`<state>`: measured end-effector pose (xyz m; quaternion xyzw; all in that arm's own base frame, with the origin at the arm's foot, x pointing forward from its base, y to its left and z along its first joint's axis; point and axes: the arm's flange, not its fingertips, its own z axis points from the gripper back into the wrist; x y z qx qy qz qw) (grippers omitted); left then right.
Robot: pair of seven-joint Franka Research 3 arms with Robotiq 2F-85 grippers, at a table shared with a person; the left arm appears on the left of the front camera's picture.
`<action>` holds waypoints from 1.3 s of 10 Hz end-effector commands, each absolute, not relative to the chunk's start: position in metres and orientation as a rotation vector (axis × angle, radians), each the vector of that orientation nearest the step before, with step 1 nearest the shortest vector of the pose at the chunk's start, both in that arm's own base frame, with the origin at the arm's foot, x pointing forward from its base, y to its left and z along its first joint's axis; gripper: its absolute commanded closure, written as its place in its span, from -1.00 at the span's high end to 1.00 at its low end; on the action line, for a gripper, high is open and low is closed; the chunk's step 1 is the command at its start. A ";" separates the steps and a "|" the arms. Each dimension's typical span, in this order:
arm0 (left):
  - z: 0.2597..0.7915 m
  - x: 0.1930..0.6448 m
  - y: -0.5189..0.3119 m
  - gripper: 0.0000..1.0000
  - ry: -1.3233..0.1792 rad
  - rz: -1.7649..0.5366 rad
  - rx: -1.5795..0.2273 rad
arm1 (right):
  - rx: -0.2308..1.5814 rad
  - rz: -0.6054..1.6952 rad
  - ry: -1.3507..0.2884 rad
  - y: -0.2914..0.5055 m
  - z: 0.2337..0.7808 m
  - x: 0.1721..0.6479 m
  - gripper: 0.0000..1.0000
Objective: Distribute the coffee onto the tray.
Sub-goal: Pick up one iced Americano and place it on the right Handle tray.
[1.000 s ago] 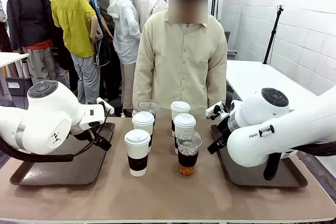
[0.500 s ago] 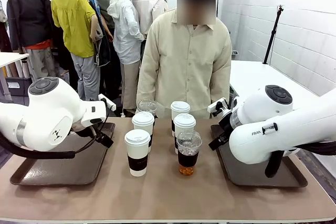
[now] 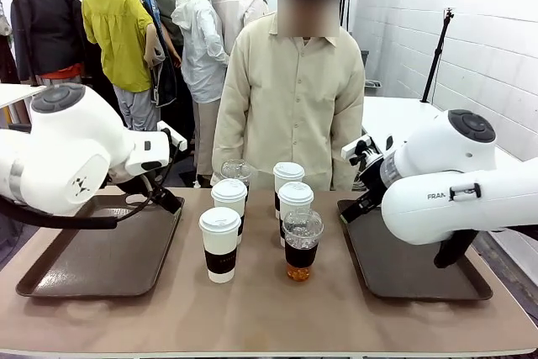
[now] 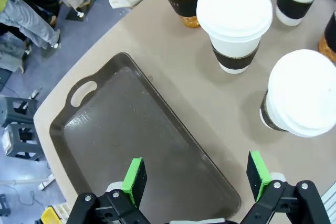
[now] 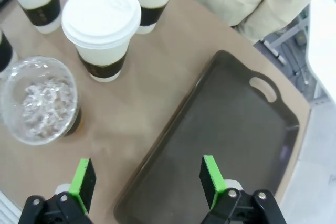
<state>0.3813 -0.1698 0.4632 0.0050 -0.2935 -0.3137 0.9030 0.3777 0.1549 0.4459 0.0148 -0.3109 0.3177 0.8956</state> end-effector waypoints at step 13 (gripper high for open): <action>0.543 0.365 -0.136 1.00 -0.510 -0.996 -0.149 | 0.258 1.005 -0.729 0.104 0.503 0.334 1.00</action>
